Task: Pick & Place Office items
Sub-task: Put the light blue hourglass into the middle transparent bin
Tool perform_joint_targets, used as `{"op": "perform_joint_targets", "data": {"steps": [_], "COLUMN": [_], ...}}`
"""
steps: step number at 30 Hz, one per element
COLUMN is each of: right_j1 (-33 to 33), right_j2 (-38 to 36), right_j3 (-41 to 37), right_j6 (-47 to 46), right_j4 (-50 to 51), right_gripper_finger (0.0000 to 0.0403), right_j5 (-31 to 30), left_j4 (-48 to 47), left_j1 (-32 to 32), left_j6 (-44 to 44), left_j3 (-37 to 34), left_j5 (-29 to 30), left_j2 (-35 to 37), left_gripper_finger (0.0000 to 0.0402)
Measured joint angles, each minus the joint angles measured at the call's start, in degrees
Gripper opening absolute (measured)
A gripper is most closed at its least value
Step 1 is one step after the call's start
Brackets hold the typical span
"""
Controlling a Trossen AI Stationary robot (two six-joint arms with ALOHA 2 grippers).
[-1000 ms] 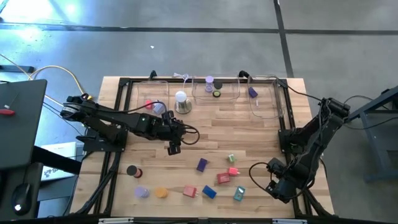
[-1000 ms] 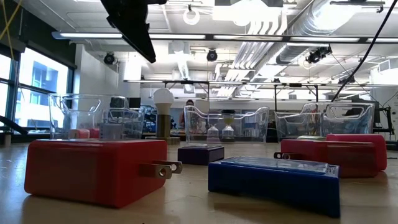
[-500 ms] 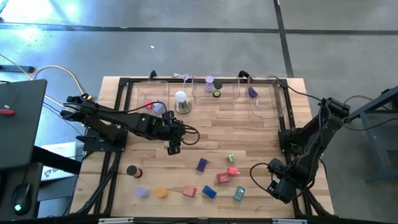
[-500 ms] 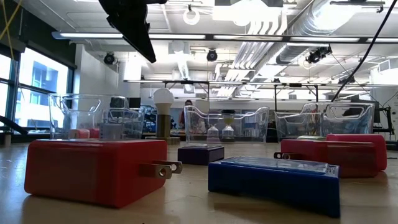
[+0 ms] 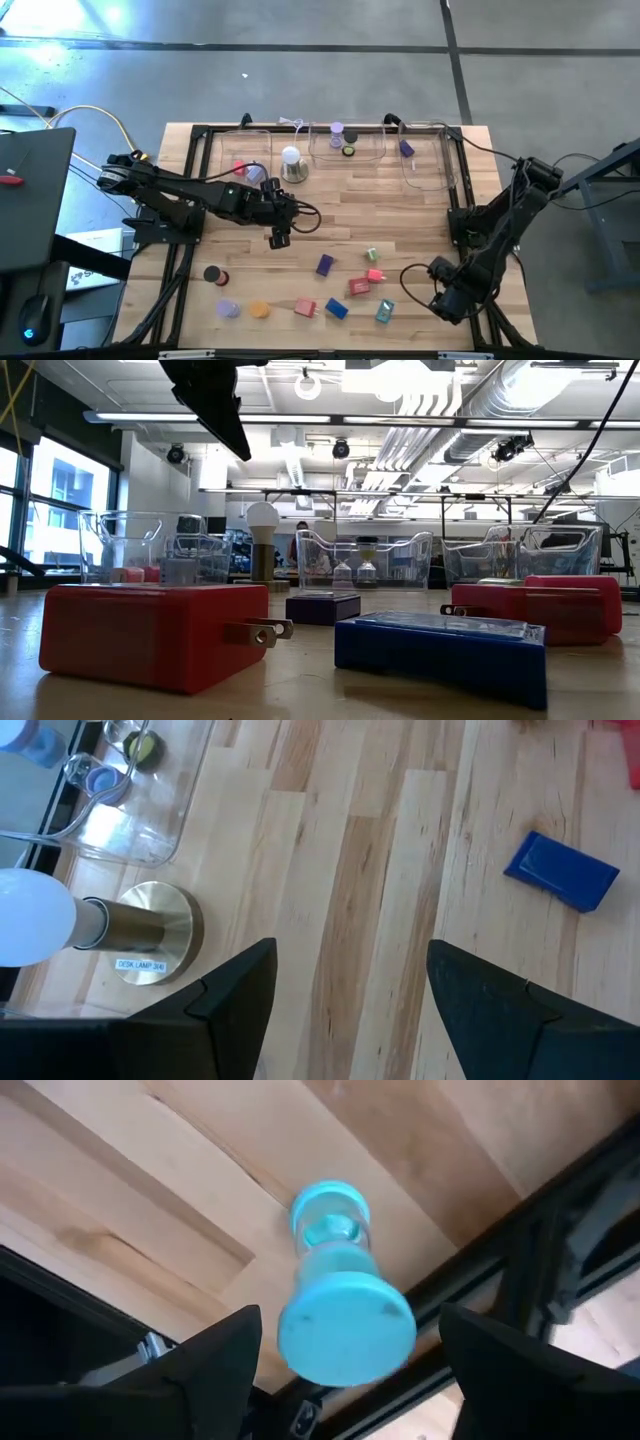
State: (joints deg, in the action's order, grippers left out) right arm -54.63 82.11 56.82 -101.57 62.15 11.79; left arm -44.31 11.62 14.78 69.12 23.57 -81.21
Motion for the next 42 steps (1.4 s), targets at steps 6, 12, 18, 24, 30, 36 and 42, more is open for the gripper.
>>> {"op": "perform_joint_targets", "data": {"steps": [6,12,18,24,30,36,42], "right_j1": [0.00,0.01,0.02,0.04,0.79,7.38,17.53], "right_j2": [0.00,0.00,0.00,0.00,0.00,0.00,0.00], "right_j3": [-4.52,-8.89,-9.30,-9.27,-9.25,-6.91,-0.62], "right_j6": [1.32,1.10,2.05,3.04,3.95,15.56,34.48], "right_j4": [-9.02,-13.64,-13.22,-13.30,-13.27,-11.45,-0.98], "right_gripper_finger": [0.0294,0.0285,0.0225,0.0170,0.0170,0.0170,0.0170], "right_j5": [-0.15,1.66,1.27,1.01,1.73,1.75,0.10], "left_j4": [0.00,0.00,0.05,0.77,0.87,1.42,1.60], "left_j1": [0.00,0.00,0.00,0.00,0.00,0.00,0.00], "left_j6": [0.03,0.03,0.08,0.05,0.03,0.03,0.08], "left_j3": [0.00,0.00,0.00,0.00,0.00,0.00,0.00], "left_j5": [0.00,0.01,0.02,0.00,0.00,0.02,0.00], "left_j2": [0.00,0.02,0.02,0.02,0.02,0.02,0.02], "left_gripper_finger": [0.0250,0.0250,0.0250,0.0250,0.0250,0.0250,0.0250]}}
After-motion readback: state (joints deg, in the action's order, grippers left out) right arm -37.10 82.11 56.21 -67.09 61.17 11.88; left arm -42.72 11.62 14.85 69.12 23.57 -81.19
